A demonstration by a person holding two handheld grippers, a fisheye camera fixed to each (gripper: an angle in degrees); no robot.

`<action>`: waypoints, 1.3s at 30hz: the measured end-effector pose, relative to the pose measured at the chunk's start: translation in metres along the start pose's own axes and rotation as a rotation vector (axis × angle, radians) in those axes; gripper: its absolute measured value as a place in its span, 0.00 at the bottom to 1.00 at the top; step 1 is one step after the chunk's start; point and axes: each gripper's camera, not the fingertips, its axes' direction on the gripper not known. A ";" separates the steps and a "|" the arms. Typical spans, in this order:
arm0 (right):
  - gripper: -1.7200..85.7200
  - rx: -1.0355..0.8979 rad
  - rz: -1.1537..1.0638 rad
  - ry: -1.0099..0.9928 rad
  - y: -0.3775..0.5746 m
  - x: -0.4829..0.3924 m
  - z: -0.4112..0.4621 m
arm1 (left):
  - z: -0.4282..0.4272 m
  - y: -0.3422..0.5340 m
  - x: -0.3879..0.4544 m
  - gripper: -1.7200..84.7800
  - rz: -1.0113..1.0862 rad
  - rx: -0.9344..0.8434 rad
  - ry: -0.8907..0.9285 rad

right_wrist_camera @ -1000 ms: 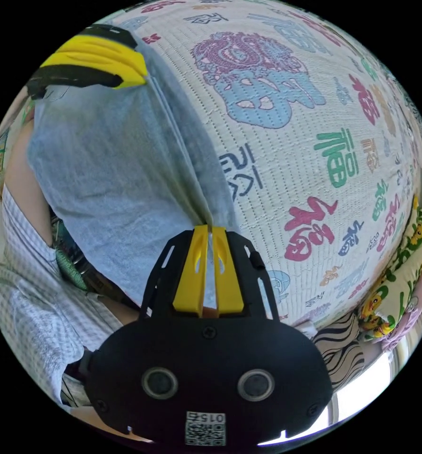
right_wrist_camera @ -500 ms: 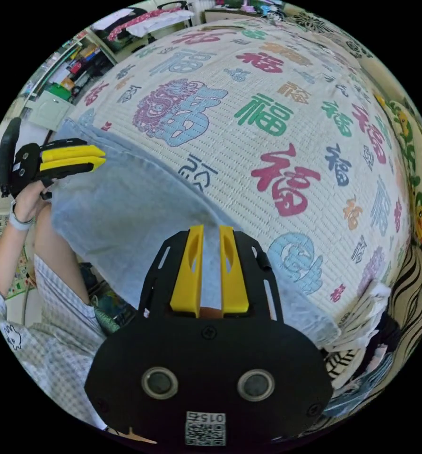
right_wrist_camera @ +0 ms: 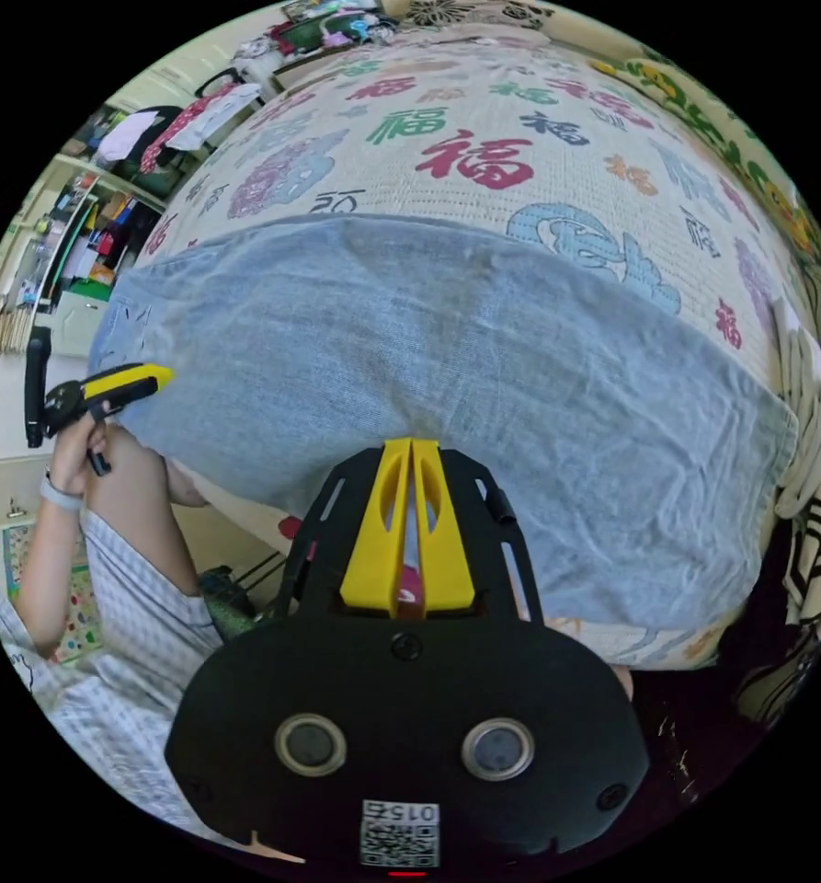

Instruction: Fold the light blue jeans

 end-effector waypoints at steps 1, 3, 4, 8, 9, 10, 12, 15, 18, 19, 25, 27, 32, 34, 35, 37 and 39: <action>0.02 0.023 -0.006 0.019 0.007 0.001 -0.017 | -0.009 0.008 -0.004 0.03 -0.009 0.035 0.028; 0.01 0.037 -0.028 0.036 0.021 0.001 -0.040 | -0.030 0.027 -0.015 0.03 -0.048 0.141 0.019; 0.01 0.036 -0.045 0.038 0.032 0.001 -0.052 | -0.043 0.042 -0.028 0.03 -0.089 0.206 -0.005; 0.01 0.032 -0.070 0.102 0.063 0.001 -0.073 | -0.069 0.096 -0.101 0.03 -0.324 0.367 -0.064; 0.01 0.042 -0.062 0.111 0.066 0.001 -0.078 | -0.069 0.102 -0.112 0.03 -0.356 0.380 -0.056; 0.01 0.042 -0.037 0.123 0.068 0.004 -0.088 | -0.065 0.111 -0.134 0.03 -0.410 0.387 -0.036; 0.01 0.005 -0.010 0.143 0.065 0.007 -0.100 | -0.052 0.119 -0.162 0.03 -0.471 0.370 -0.018; 0.01 -0.052 -0.048 0.212 0.063 0.011 -0.120 | -0.011 0.122 -0.187 0.02 -0.469 0.269 0.029; 0.01 -0.061 -0.050 0.227 0.068 0.022 -0.146 | 0.021 0.126 -0.182 0.01 -0.410 0.251 0.005; 0.01 -0.056 -0.026 0.208 0.071 0.031 -0.159 | 0.027 0.124 -0.174 0.01 -0.394 0.241 -0.027; 0.02 0.054 0.158 0.036 0.105 0.095 -0.245 | 0.041 0.115 -0.125 0.01 -0.370 0.218 -0.158; 0.03 0.149 0.227 -0.022 0.128 0.121 -0.278 | 0.034 0.118 -0.097 0.02 -0.300 0.307 -0.127; 0.07 0.383 0.418 -0.163 0.216 0.221 -0.371 | 0.032 0.079 0.033 0.09 0.072 0.471 0.082; 0.08 0.441 0.497 -0.167 0.248 0.258 -0.399 | 0.041 0.046 0.086 0.10 0.209 0.458 0.164; 0.08 0.483 0.547 -0.180 0.268 0.283 -0.416 | 0.049 0.020 0.124 0.10 0.299 0.443 0.205; 0.09 0.542 0.607 -0.221 0.295 0.320 -0.437 | 0.063 -0.020 0.188 0.10 0.439 0.407 0.220; 0.11 0.586 0.684 -0.281 0.317 0.356 -0.451 | 0.080 -0.060 0.254 0.10 0.565 0.372 0.234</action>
